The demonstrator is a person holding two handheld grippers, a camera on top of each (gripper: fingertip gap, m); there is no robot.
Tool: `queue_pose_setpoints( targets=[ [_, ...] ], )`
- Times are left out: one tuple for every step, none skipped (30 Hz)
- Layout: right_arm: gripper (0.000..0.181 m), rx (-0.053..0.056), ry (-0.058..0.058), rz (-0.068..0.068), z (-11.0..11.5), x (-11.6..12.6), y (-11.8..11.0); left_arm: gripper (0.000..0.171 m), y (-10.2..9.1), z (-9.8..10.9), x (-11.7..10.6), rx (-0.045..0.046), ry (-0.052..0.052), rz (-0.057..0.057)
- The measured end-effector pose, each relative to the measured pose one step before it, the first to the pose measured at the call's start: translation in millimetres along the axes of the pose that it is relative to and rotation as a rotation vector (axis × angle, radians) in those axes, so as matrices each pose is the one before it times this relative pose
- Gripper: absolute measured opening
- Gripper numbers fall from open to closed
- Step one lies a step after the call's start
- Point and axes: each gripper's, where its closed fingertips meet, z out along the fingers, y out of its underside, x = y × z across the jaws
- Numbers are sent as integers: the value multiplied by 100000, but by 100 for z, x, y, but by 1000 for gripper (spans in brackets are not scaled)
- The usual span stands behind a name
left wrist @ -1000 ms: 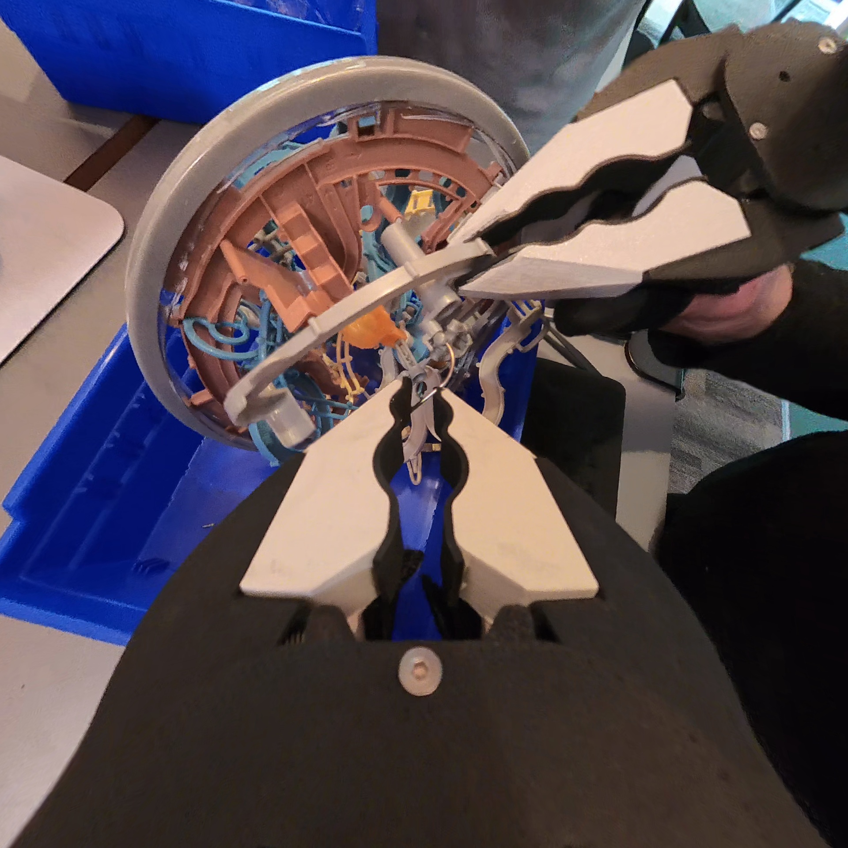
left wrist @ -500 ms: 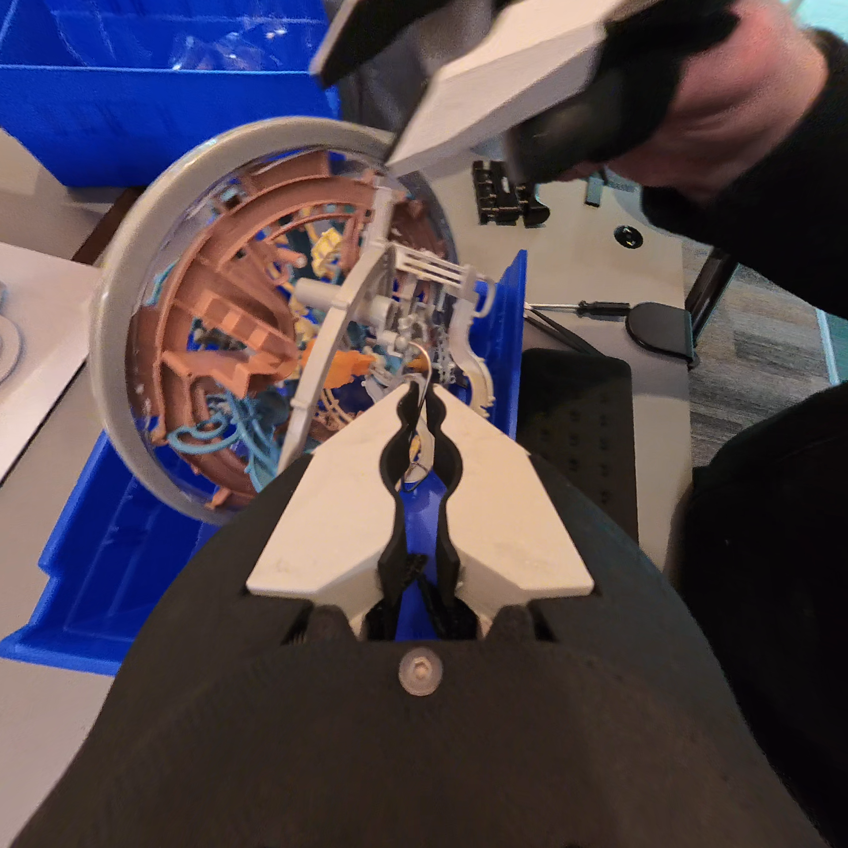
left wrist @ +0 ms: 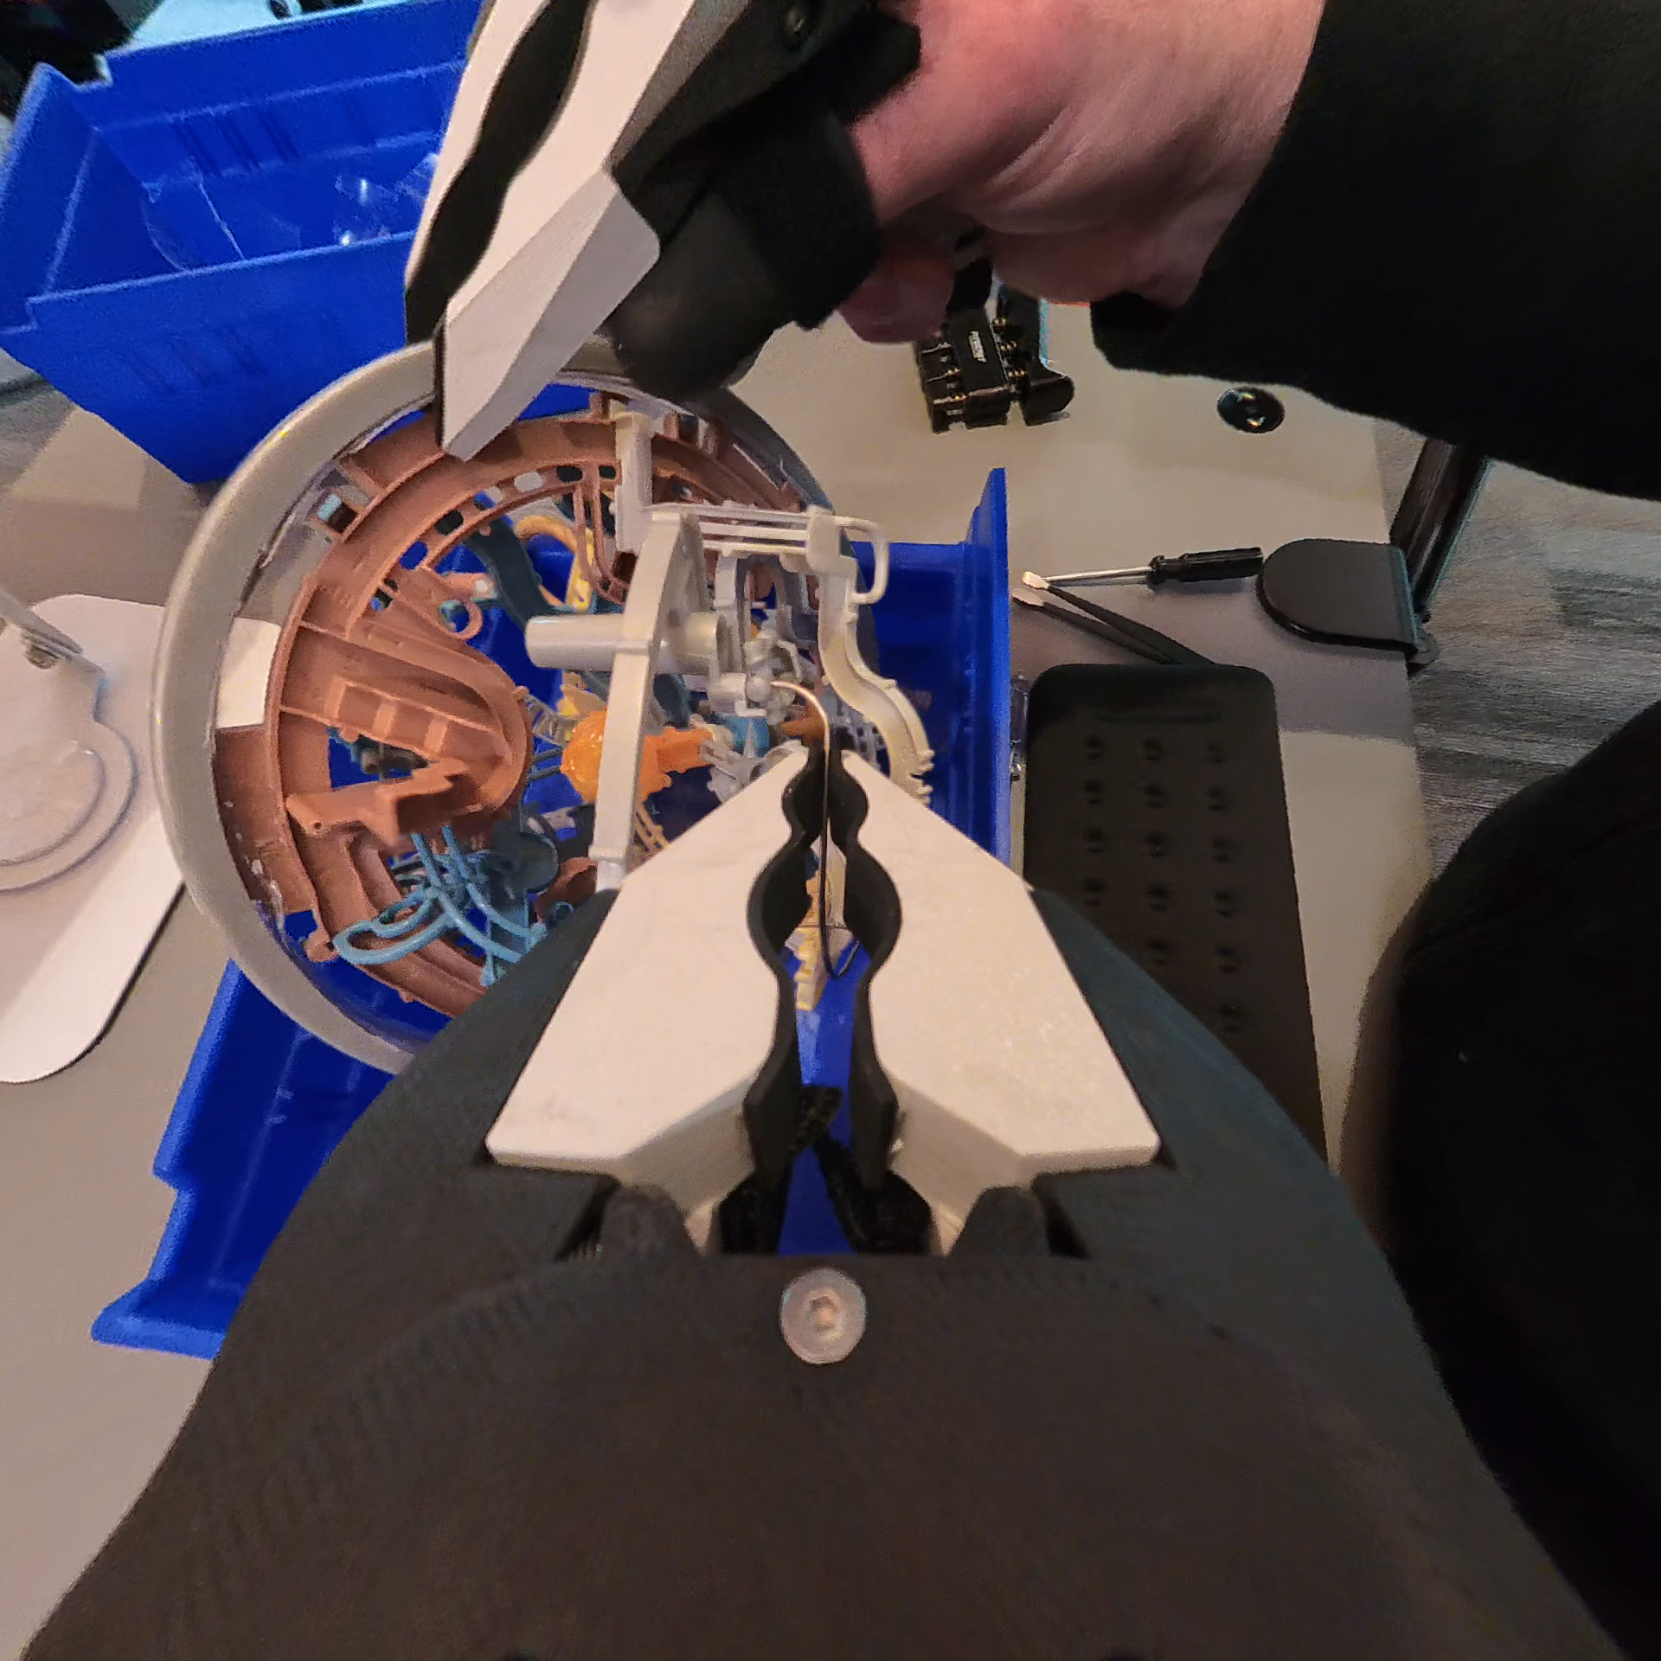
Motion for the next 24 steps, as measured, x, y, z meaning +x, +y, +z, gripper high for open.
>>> queue_pose_setpoints(
  targets=[
    [17,415,1911,960,145,344,75,0,-100,210,279,157,-247,460],
    [17,493,1021,122,112,212,49,0,-69,165,173,151,-1204,1966],
    [17,496,1007,480,83,245,58,0,14,65,-83,-274,-2347,2630],
    [17,104,2134,55,116,410,161,0,53,52,-30,-582,-783,1142],
    [17,-322,1954,-97,151,477,244,0,-174,-5,252,1177,1463,192],
    [16,-143,177,1263,123,342,234,0,34,33,-222,284,-1814,-211],
    [16,533,-1376,1698,45,91,76,0,42,33,-176,491,-1326,-57],
    [16,179,-265,265,1,32,26,0,3,-46,-291,411,-1183,-1085],
    [16,-315,1109,-652,-4,38,34,0,30,-42,-89,-86,536,-1557],
    [16,-214,1000,-354,-13,-12,-5,0,-65,-97,-236,490,-885,-757],
    [16,-67,555,-147,-40,-69,-31,0,23,-112,-341,-240,-1711,-876],
    [16,274,237,-325,-76,-83,-24,0,-27,-130,-277,147,-982,-1201],
    [16,888,-321,53,-87,-86,-35,0,65,-124,-449,-67,-1469,-1604],
    [16,650,-287,797,-65,-19,30,0,119,-144,-518,-93,-1577,-1259],
    [16,12,135,437,-88,76,116,1,249,-88,-502,-874,-1023,-1773],
    [15,51,695,162,-111,179,146,0,122,-113,-486,43,-818,-2227],
    [15,360,1158,671,-118,267,146,0,227,-165,-784,-230,-2961,-1322],
    [15,464,473,817,-119,249,158,0,274,-203,-674,-309,-1512,-1234],
    [15,903,-1519,1731,-93,-13,69,1,15,-152,-137,1236,2600,-4067],
    [14,721,-1101,1519,-11,-41,41,1,-57,-58,-139,1433,1399,-4020],
    [14,313,-40,444,50,0,95,2,46,-3,-211,163,-863,-123],
    [14,452,128,536,1,-7,53,2,46,-39,-115,-615,-642,1290],
    [14,365,342,529,-55,53,50,2,-185,-106,69,670,849,-1044],
    [14,156,213,-104,-39,10,89,2,-159,-106,-5,754,124,-800]
  ],
)
